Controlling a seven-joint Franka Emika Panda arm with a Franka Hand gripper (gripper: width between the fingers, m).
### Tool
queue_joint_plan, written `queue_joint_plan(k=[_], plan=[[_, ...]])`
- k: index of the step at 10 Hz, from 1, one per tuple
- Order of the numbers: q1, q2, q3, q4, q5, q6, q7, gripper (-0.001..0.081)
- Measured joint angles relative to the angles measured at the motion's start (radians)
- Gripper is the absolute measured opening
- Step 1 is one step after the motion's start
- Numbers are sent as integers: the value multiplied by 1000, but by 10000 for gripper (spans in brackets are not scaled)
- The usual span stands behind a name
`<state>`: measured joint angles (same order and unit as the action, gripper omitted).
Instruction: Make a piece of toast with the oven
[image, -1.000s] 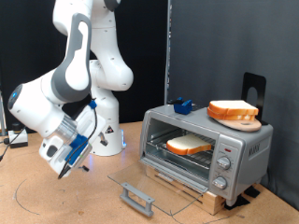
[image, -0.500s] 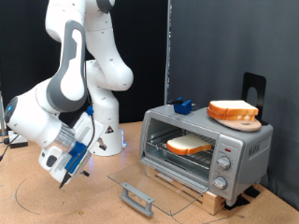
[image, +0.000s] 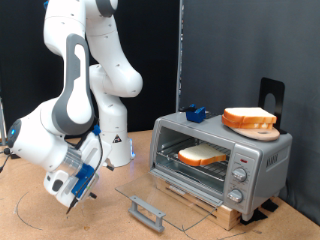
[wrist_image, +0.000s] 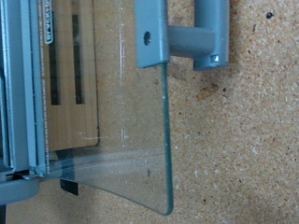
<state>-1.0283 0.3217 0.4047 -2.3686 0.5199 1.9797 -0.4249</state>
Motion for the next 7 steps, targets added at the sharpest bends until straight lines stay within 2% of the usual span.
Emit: queue_joint_plan(k=[3, 7], plan=[[21, 41, 10, -10, -1, 33, 0, 808], [69, 75, 57, -73, 19, 102, 6, 808]])
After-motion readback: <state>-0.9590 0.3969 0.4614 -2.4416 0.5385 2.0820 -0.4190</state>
